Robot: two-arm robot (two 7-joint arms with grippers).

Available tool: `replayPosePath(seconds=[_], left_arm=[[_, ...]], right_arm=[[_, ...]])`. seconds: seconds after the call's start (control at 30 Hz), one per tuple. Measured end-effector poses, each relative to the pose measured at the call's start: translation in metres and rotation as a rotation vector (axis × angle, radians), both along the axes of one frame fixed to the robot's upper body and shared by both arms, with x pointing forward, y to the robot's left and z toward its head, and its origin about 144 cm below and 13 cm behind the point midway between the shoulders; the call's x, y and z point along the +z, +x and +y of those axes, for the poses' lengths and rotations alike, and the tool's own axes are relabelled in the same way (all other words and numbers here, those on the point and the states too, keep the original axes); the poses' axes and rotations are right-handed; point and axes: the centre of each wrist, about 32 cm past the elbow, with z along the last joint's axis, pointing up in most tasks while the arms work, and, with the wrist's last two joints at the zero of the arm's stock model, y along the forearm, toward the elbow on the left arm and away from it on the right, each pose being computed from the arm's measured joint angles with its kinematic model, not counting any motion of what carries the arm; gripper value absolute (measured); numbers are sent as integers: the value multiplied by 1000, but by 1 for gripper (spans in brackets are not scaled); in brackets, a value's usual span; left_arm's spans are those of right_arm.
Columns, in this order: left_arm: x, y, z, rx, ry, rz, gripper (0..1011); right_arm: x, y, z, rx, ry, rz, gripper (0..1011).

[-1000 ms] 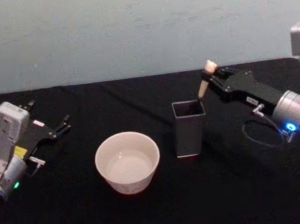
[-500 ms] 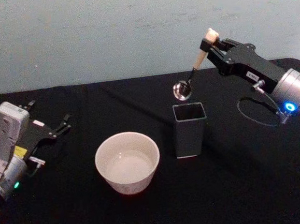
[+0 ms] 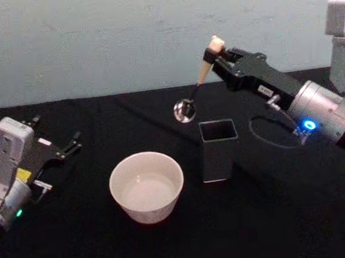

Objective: Pick up the stirring spoon with one hand, stir inside the cup, then place it back in its original position.

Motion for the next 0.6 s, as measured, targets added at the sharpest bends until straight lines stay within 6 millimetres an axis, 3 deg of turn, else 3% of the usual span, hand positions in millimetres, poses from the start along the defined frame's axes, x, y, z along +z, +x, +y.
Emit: replayPosePath(seconds=[0.6], left_arm=[[0,0,0,0,0,0,1001]], right_arm=[[-30,-7,40,167,-121,10,214]])
